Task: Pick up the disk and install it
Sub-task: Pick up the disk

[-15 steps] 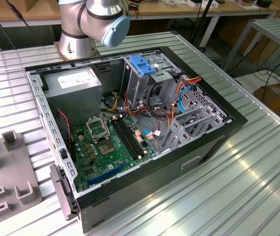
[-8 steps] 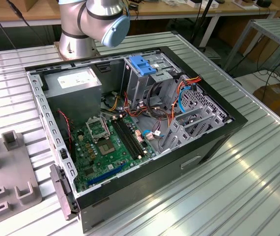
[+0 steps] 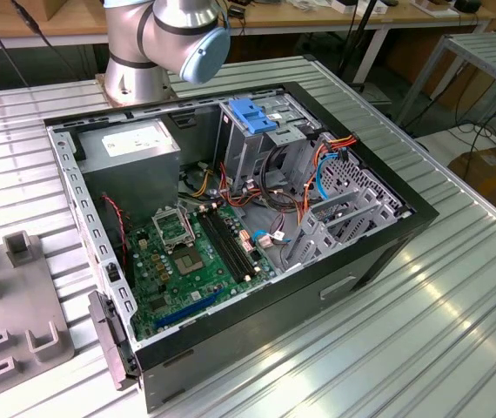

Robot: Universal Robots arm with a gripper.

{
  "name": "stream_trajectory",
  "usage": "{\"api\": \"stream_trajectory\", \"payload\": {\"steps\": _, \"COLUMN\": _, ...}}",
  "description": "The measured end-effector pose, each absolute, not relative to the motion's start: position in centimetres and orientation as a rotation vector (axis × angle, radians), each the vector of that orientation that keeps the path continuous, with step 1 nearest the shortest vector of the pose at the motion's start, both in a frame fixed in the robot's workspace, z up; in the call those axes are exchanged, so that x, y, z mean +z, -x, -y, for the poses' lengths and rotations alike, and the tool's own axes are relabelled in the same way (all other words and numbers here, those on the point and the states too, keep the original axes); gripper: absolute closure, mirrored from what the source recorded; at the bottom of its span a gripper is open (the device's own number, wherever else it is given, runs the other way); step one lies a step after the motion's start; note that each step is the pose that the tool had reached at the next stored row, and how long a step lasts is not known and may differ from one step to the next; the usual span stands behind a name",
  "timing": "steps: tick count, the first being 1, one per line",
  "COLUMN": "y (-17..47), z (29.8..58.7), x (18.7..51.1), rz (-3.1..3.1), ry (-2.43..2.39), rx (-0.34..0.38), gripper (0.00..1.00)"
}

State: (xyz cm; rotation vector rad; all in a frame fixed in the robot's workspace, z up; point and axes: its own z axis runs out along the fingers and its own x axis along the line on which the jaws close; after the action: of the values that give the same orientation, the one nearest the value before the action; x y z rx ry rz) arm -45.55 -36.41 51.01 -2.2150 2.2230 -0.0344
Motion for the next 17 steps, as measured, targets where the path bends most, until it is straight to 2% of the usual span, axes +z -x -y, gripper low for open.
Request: {"api": "stream_trajectory", "payload": {"steps": 17, "y": 44.65, "z": 36.41, "x": 51.01, "rz": -2.223, "ry": 2.215, "rx": -0.034, "gripper": 0.63}}
